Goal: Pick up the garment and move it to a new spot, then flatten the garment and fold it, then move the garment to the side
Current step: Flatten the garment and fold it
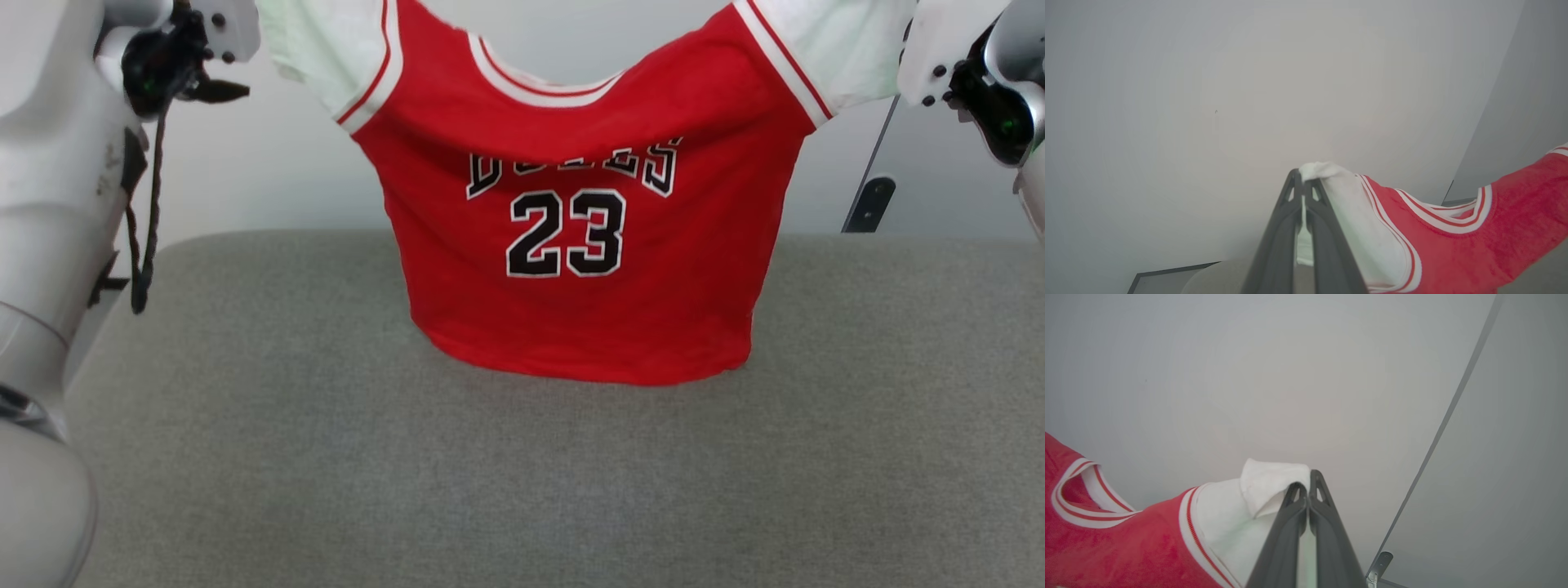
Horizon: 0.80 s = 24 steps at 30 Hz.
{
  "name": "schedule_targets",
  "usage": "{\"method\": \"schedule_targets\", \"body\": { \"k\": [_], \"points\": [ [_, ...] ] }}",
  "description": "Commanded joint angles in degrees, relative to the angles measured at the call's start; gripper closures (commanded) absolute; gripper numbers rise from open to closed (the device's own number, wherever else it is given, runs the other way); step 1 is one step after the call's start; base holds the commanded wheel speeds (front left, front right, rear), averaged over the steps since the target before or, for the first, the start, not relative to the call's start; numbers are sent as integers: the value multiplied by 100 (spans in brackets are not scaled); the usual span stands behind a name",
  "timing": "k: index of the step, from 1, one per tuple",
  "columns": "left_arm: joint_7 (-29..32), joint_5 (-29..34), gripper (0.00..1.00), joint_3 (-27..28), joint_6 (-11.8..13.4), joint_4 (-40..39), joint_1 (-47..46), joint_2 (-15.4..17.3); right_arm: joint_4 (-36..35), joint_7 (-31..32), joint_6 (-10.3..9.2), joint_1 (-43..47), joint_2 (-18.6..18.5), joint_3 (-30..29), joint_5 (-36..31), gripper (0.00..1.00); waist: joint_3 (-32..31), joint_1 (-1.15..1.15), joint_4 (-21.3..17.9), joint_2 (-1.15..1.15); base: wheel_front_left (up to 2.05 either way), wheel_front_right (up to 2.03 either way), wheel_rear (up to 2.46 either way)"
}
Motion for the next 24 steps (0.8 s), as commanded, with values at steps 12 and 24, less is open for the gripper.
{"method": "schedule_targets", "body": {
  "k": [12, 24],
  "points": [
    [-1031, 174, 100, 111, 116, 389, -767, -108, 594, -700, -9, -1001, 161, -381, -256, 100, 1226, 0, -105, 0, 0, 0, 0],
    [-1998, 202, 100, 435, 81, 308, -2736, -365, 605, -1682, -9, -2530, -442, -2075, -1787, 100, 3218, 0, 177, 0, 0, 0, 0]
  ]
}}
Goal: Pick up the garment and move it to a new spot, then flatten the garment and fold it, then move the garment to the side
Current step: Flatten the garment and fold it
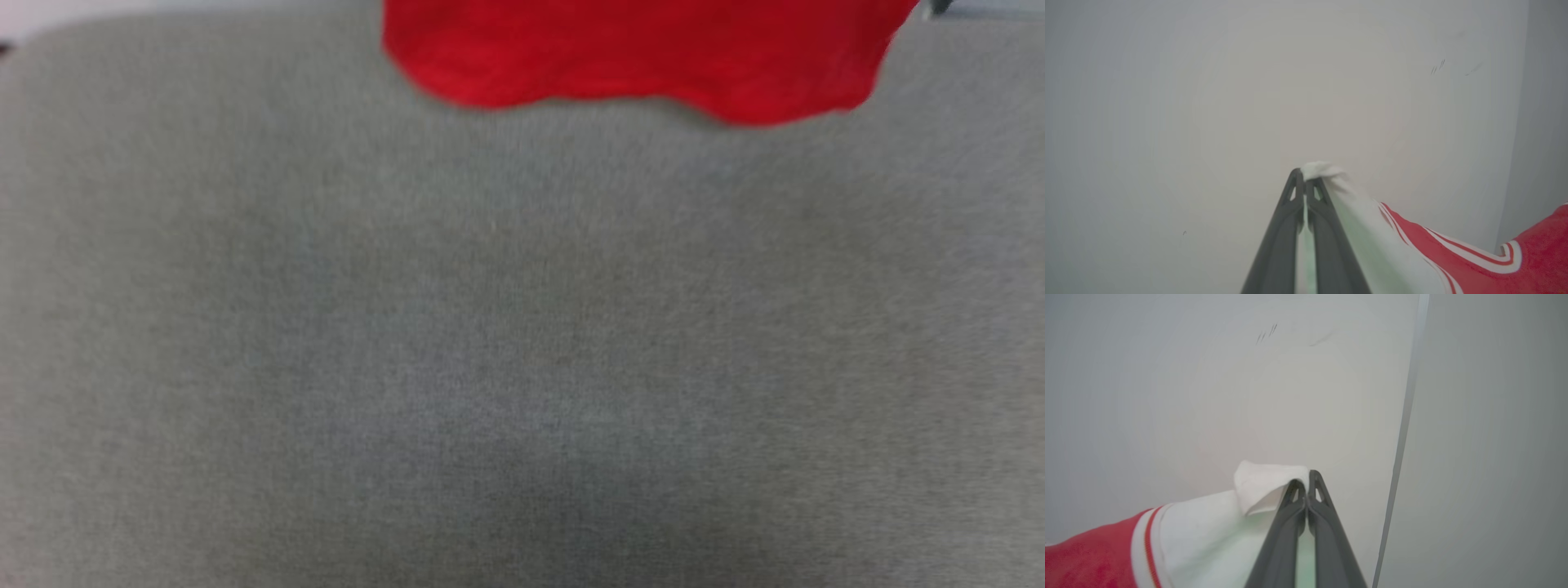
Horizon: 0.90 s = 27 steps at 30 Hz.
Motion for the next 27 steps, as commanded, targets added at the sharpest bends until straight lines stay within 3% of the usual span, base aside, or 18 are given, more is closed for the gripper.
{"method": "schedule_targets", "body": {
  "k": [1, 4, 9, 13, 16, 21, 27],
  "points": [
    [-46, -10, 100, 14, -32, -32, -141, -51, -3, -35, -9, -243, 10, -209, -209, 100, 1070, 0, 257, 0, 0, 0, 0],
    [-196, -44, 100, 65, -51, -77, -386, -101, -139, -37, -9, -517, 66, -849, -815, 100, 1397, 0, 383, 0, 0, 0, 0],
    [-390, -131, 100, 173, -88, -151, -618, -189, -1066, -37, -9, -310, 236, -2188, -2015, 100, 1726, 0, 532, 0, 0, 0, 0],
    [-516, -184, 100, 203, -91, -173, -550, -216, -1674, -37, -9, 117, 690, -3245, -2965, 100, 1810, 0, 579, 0, 0, 0, 0],
    [-541, -286, 100, 247, -96, -243, -450, -241, -1921, -38, -9, 306, 1000, -3693, -3510, 100, 1834, 0, 587, 0, 0, 0, 0],
    [-538, -398, 100, 152, -98, -422, 7, -188, -1784, -38, -9, 706, 1328, -3843, -3744, 100, 1662, 0, 597, 0, 0, 0, 0],
    [-488, -554, 100, -64, -99, -668, 1061, -35, -1717, -39, -9, 1539, 1330, -3174, -3226, 100, 975, 0, 614, 0, 0, 0, 0]
  ]
}}
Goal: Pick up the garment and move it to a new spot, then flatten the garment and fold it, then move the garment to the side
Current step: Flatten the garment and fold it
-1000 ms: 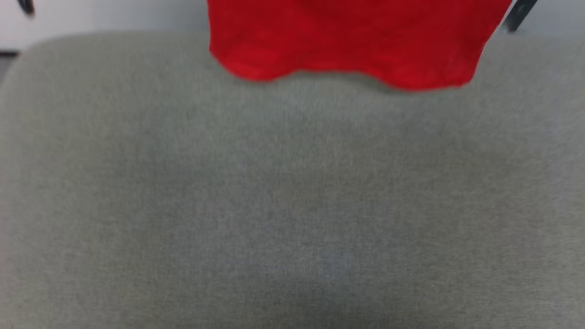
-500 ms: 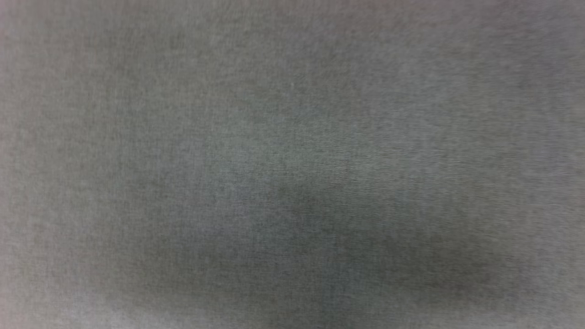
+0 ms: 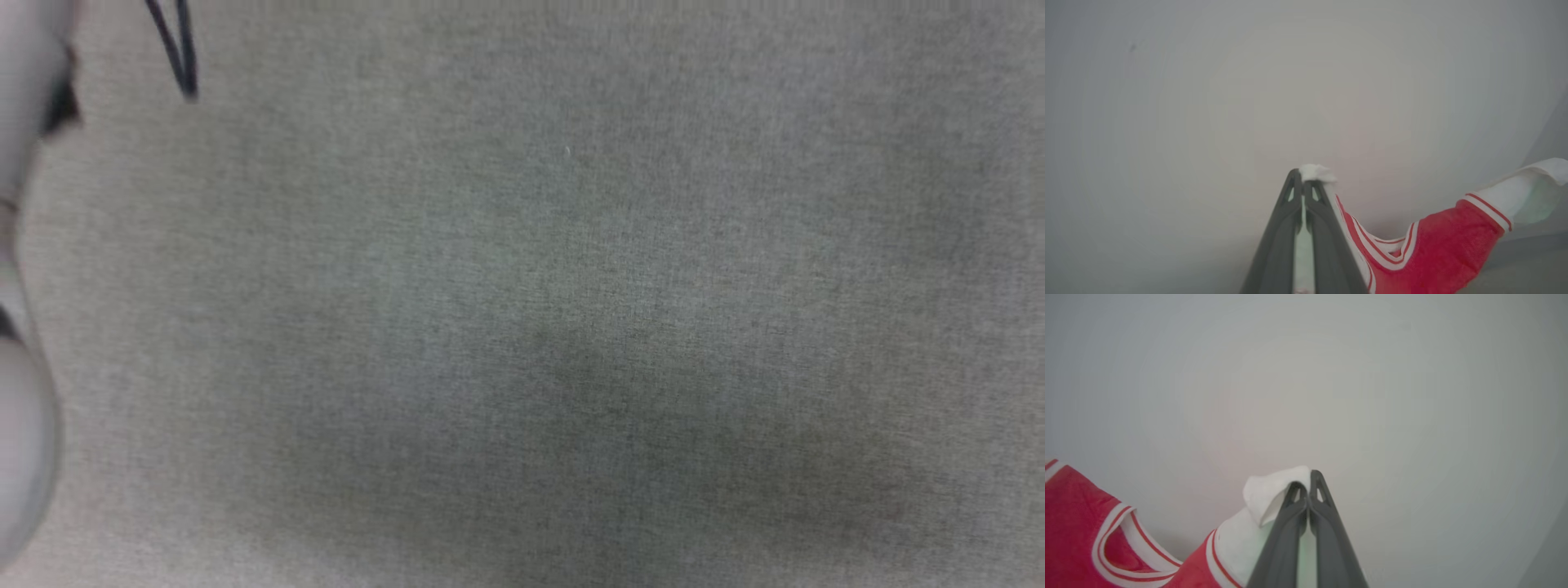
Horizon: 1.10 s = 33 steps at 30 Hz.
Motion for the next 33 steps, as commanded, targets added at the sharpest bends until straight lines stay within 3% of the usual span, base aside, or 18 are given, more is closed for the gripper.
{"method": "schedule_targets", "body": {
  "k": [1, 5, 9, 18, 24, 28, 29, 33],
  "points": [
    [16, -148, 100, 26, -20, -42, 305, 79, 75, -10, -9, 337, -41, 198, 264, 100, -626, 0, -44, 0, 0, 0, 0],
    [129, -263, 100, -190, -17, -209, 1206, 183, 318, 89, -9, 1094, -184, 725, 1121, 100, -1313, 0, -45, 0, 0, 0, 0],
    [221, -484, 100, -278, -17, -503, 2048, 357, 114, 428, -9, 1976, -512, 1153, 2034, 100, -1945, 0, -49, 0, 0, 0, 0],
    [188, -859, 100, -378, 58, -1359, 3859, 974, -1491, 1843, -8, 4350, -1339, 1960, 3707, 100, -2997, 0, -122, 0, 0, 0, 0],
    [9, -1079, 100, -374, 511, -2574, 5148, 1572, -3023, 2724, -8, 6016, -1989, 2234, 4398, 100, -3350, 0, -130, 0, 0, 0, 0],
    [-149, -1111, 100, -326, 1060, -3632, 6075, 2143, -3770, 3074, -9, 7001, -2443, 2201, 4634, 100, -3464, 0, -144, 0, 0, 0, 0],
    [-149, -1111, 100, -326, 1060, -3632, 6075, 2143, -3770, 3074, -9, 7001, -2443, 2201, 4634, 100, -3464, 0, -144, 0, 0, 0, 0],
    [-229, -1256, 100, 5, 1636, -4586, 7065, 2558, -4274, 3399, -9, 7731, -2785, 2171, 4680, 100, -3500, 0, -166, 0, 0, 0, 0]
  ]
}}
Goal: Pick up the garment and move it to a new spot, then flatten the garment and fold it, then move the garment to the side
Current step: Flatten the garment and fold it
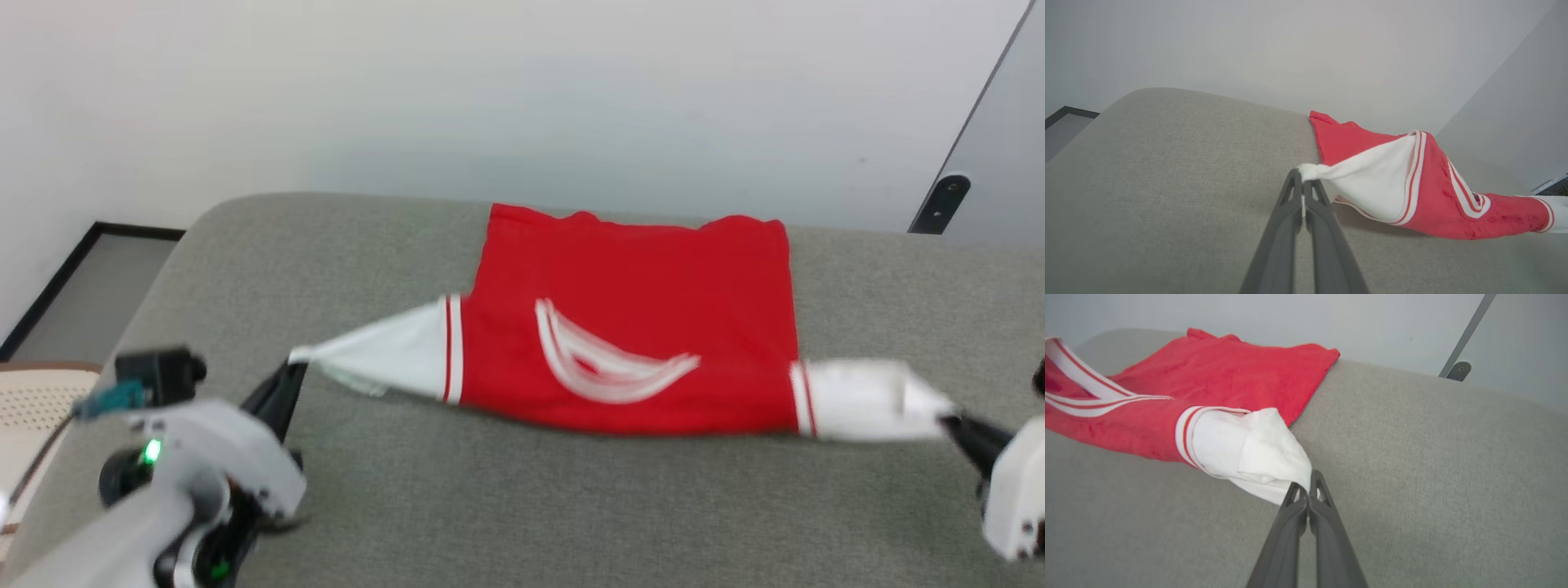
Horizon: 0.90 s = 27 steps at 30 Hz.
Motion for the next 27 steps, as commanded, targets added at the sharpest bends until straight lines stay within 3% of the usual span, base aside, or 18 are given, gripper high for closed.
{"method": "schedule_targets", "body": {
  "k": [1, 7, 14, 21, 27],
  "points": [
    [-33, 27, 100, 112, 93, -115, 167, 72, -81, 79, -9, 146, -91, 32, 5, 100, -47, 0, -35, 0, 0, 0, 0],
    [-27, 551, 100, 856, 502, -874, 1613, 70, -428, 571, -9, 805, -461, 84, -50, 100, -14, 0, -75, 0, 0, 0, 0],
    [-26, 941, 100, 996, 513, -778, 2562, -418, -526, 1167, -9, 1147, -579, 301, 128, 100, 54, 0, -83, 0, 0, 0, 0],
    [107, 1096, 100, 696, 448, -128, 2570, -658, -472, 1475, -9, 1188, -615, 593, 184, 100, 119, 0, -88, 0, 0, 0, 0],
    [228, 1093, 100, 653, 464, 427, 2402, -806, -521, 1536, -9, 1025, -886, 1066, 64, 100, 196, 0, -123, 0, 0, 0, 0]
  ]
}}
